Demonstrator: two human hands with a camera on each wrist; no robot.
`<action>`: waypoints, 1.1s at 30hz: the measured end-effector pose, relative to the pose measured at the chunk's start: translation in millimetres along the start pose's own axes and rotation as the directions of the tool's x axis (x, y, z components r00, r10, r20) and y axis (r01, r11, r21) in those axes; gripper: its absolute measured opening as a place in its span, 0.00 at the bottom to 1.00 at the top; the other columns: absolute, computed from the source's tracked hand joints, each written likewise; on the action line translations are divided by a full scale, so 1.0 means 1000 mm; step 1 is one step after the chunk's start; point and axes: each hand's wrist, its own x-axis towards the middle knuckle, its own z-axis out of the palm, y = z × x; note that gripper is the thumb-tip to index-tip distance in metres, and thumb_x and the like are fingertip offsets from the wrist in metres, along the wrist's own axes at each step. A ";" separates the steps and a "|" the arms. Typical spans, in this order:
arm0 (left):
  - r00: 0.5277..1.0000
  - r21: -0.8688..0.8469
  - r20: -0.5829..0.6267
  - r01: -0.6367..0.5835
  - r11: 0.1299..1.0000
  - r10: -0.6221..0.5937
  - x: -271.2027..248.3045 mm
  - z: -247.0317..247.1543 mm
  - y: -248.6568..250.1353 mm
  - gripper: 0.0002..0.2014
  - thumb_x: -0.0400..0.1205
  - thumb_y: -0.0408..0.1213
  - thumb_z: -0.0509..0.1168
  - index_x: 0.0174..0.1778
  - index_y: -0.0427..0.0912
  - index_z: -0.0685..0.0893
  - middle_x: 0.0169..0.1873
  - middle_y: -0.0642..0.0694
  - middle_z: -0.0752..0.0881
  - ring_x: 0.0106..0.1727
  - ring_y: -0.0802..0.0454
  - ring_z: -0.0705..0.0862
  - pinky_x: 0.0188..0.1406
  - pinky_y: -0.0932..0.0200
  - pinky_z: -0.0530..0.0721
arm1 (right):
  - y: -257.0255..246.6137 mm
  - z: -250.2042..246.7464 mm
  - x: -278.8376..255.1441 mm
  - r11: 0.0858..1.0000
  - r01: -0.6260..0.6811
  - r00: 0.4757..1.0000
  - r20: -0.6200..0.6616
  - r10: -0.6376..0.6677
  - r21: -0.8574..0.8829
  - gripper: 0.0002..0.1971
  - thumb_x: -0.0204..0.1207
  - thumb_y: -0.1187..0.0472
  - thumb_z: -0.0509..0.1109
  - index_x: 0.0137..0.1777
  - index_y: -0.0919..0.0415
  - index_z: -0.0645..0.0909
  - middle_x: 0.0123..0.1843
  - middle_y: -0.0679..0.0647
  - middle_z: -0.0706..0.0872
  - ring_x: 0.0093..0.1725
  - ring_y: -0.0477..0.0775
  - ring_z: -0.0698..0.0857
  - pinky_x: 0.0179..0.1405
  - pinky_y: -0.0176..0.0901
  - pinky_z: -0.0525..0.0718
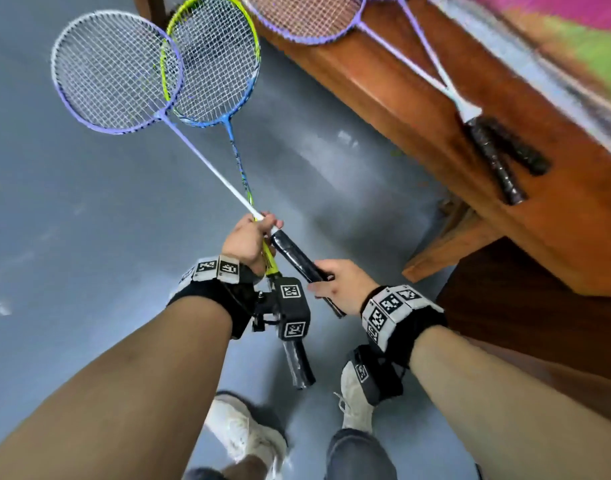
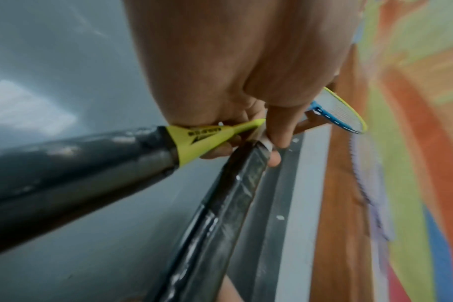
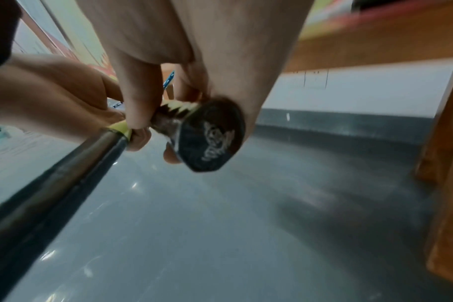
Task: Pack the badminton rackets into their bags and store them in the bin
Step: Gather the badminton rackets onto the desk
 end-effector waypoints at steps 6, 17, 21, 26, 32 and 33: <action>0.985 0.130 -0.097 -0.133 0.983 0.146 -0.030 0.079 0.093 0.11 0.83 0.25 0.57 0.39 0.46 0.69 0.26 0.47 0.81 0.30 0.49 0.78 0.38 0.52 0.77 | -0.069 -0.088 -0.024 0.993 -0.006 0.899 -0.435 0.057 0.119 0.21 0.76 0.60 0.72 0.67 0.65 0.78 0.57 0.59 0.82 0.51 0.51 0.79 0.48 0.30 0.71; 0.939 0.176 -0.277 -0.161 0.971 0.206 0.041 0.222 0.158 0.14 0.80 0.20 0.50 0.40 0.46 0.66 0.30 0.42 0.72 0.27 0.48 0.74 0.27 0.56 0.73 | -0.046 -0.317 0.066 0.742 -0.551 0.761 -0.594 0.260 -0.381 0.47 0.70 0.46 0.74 0.82 0.57 0.52 0.81 0.60 0.59 0.81 0.63 0.56 0.79 0.62 0.60; 0.929 0.263 -0.310 -0.119 0.958 0.200 0.059 0.244 0.154 0.13 0.80 0.20 0.49 0.41 0.45 0.68 0.30 0.42 0.71 0.26 0.49 0.71 0.23 0.58 0.71 | -0.027 -0.324 0.075 0.680 -0.561 0.796 -0.535 0.285 -0.473 0.39 0.67 0.50 0.75 0.76 0.57 0.63 0.75 0.62 0.67 0.74 0.66 0.68 0.73 0.61 0.70; 0.924 0.308 -0.331 -0.086 0.948 0.191 0.059 0.255 0.151 0.10 0.81 0.21 0.48 0.50 0.41 0.68 0.28 0.42 0.71 0.25 0.48 0.73 0.24 0.57 0.73 | -0.030 -0.321 0.067 0.725 -0.495 0.852 -0.430 0.298 -0.479 0.33 0.65 0.46 0.73 0.68 0.56 0.68 0.68 0.60 0.73 0.68 0.66 0.74 0.66 0.56 0.74; 0.923 0.285 -0.328 -0.105 0.953 0.201 0.034 0.259 0.171 0.10 0.83 0.24 0.47 0.53 0.42 0.67 0.31 0.43 0.72 0.27 0.49 0.75 0.26 0.57 0.74 | -0.055 -0.315 0.032 0.857 -0.395 0.886 -0.384 0.260 -0.331 0.21 0.64 0.50 0.70 0.55 0.53 0.68 0.49 0.55 0.83 0.51 0.62 0.84 0.52 0.49 0.83; 0.922 0.279 -0.320 -0.127 0.952 0.217 0.025 0.260 0.175 0.09 0.83 0.24 0.48 0.53 0.42 0.67 0.31 0.43 0.72 0.27 0.49 0.75 0.26 0.57 0.73 | -0.061 -0.313 0.022 0.870 -0.382 0.884 -0.396 0.247 -0.311 0.20 0.64 0.50 0.70 0.53 0.52 0.67 0.48 0.54 0.83 0.49 0.62 0.84 0.51 0.50 0.84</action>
